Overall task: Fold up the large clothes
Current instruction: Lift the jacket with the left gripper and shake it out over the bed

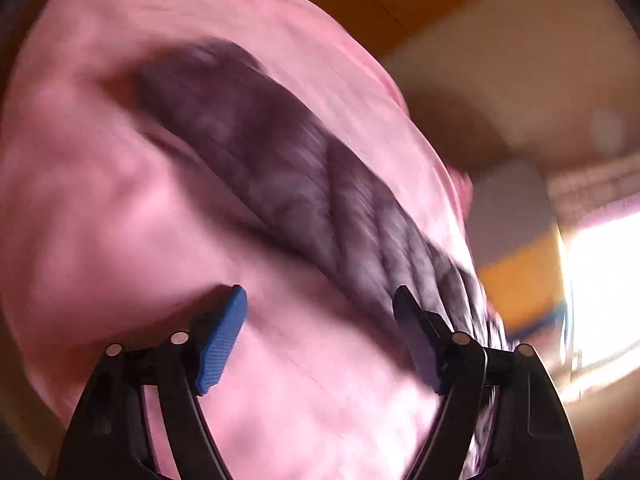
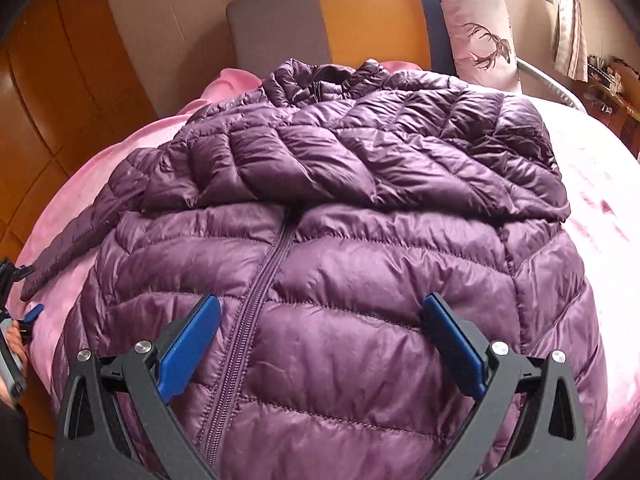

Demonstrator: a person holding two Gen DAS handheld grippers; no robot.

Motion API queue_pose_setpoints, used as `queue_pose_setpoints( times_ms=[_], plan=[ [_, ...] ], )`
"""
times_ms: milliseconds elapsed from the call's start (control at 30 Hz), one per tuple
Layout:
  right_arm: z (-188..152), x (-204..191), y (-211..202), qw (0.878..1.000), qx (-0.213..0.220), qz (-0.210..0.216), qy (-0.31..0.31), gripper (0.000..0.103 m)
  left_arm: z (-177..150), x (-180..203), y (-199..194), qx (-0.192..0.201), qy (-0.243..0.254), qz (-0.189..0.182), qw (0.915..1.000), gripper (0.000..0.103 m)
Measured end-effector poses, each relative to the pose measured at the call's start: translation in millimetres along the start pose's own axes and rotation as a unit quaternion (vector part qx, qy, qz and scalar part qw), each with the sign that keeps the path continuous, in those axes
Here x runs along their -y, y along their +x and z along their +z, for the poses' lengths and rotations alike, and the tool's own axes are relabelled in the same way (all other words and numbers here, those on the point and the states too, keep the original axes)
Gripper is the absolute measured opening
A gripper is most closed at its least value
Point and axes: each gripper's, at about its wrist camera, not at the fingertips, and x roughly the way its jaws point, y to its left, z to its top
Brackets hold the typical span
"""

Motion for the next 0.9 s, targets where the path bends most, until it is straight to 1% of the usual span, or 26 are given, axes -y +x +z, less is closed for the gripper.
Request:
queue_pose_setpoints(
  times_ms=[100,133,167,200,233,267,300,333,367,433,467,500,533,567,633,733,767,800,833,867,900],
  plan=[
    [-1.8,1.9,5.1,1.0,-0.003,0.002,0.005,0.101,27.7,-19.8,-2.0,0.022,-0.043,-0.001,0.9988,0.074],
    [-5.0,1.9,3.7,1.0,-0.002,0.003,0.006,0.101,35.5,-24.1,-0.6,0.026,-0.052,0.0,0.9983,0.068],
    [-5.5,2.3,3.9,1.0,-0.003,0.002,0.005,0.101,43.1,-27.7,1.2,0.029,-0.061,0.007,0.9977,0.056],
    [-5.8,2.1,4.7,1.0,-0.003,0.001,0.004,0.101,49.9,-31.2,4.9,0.03,-0.071,0.013,0.997,0.049],
    [-6.2,2.2,5.2,1.0,-0.003,0.0,0.003,0.101,57.5,-32.8,9.7,0.024,-0.07,0.011,0.9972,0.032],
    [-6.5,2.1,5.5,1.0,-0.003,-0.001,0.002,0.101,61.9,-30.3,12.6,0.02,-0.063,0.017,0.9977,0.019],
    [-6.8,1.3,6.2,1.0,-0.003,-0.003,-0.001,0.101,67.1,-30.9,9.9,0.021,-0.053,0.023,0.9981,0.015],
    [-7.3,0.6,6.8,1.0,-0.003,-0.005,-0.004,0.101,68.8,-21.2,6.9,0.027,-0.033,0.022,0.9988,0.009],
    [-7.6,0.0,7.7,1.0,-0.003,-0.007,-0.006,0.101,69.8,-10.5,3.6,0.033,-0.014,0.016,0.9992,0.009],
    [-7.9,-0.7,9.4,1.0,-0.004,-0.009,-0.008,0.101,65.7,19.5,-7.4,0.047,0.044,-0.009,0.9979,0.009],
    [-8.2,-1.3,10.2,1.0,-0.004,-0.01,-0.009,0.101,60.0,37.9,-13.2,0.051,0.071,-0.023,0.9959,0.009],
    [-8.1,-1.7,10.5,1.0,-0.004,-0.011,-0.009,0.101,50.5,60.4,-19.9,0.056,0.111,-0.04,0.9914,0.009],
    [-8.1,-1.4,10.6,1.0,-0.004,-0.009,-0.008,0.101,40.2,79.9,-25.0,0.059,0.145,-0.055,0.9861,0.009],
    [-8.2,-0.7,10.5,1.0,-0.004,-0.007,-0.006,0.101,25.1,104.9,-30.0,0.058,0.186,-0.079,0.9777,0.009],
    [-6.5,1.2,8.2,1.0,-0.005,0.0,0.002,0.101,-0.8,137.8,-36.1,0.049,0.238,-0.114,0.9634,0.009],
    [-2.1,8.4,-1.9,0.999,0.004,0.021,0.025,0.101,-55.2,191.6,-39.9,0.019,0.309,-0.173,0.9349,0.009],
    [-0.7,11.5,-5.1,0.999,0.008,0.025,0.032,0.101,-74.9,206.8,-41.0,0.008,0.332,-0.19,0.9237,0.009],
    [0.8,15.6,-8.9,0.999,0.011,0.028,0.04,0.1,-100.6,225.8,-38.3,-0.007,0.367,-0.21,0.9061,0.009],
    [2.6,19.6,-13.0,0.998,0.015,0.032,0.048,0.1,-121.0,238.0,-36.4,-0.02,0.391,-0.224,0.8925,0.009],
    [4.7,23.8,-17.7,0.997,0.02,0.038,0.057,0.1,-148.0,249.9,-33.0,-0.045,0.417,-0.241,0.8753,0.009],
    [7.1,28.7,-22.8,0.996,0.026,0.043,0.067,0.099,-167.2,256.4,-30.2,-0.065,0.436,-0.248,0.8625,0.01]
  ],
)
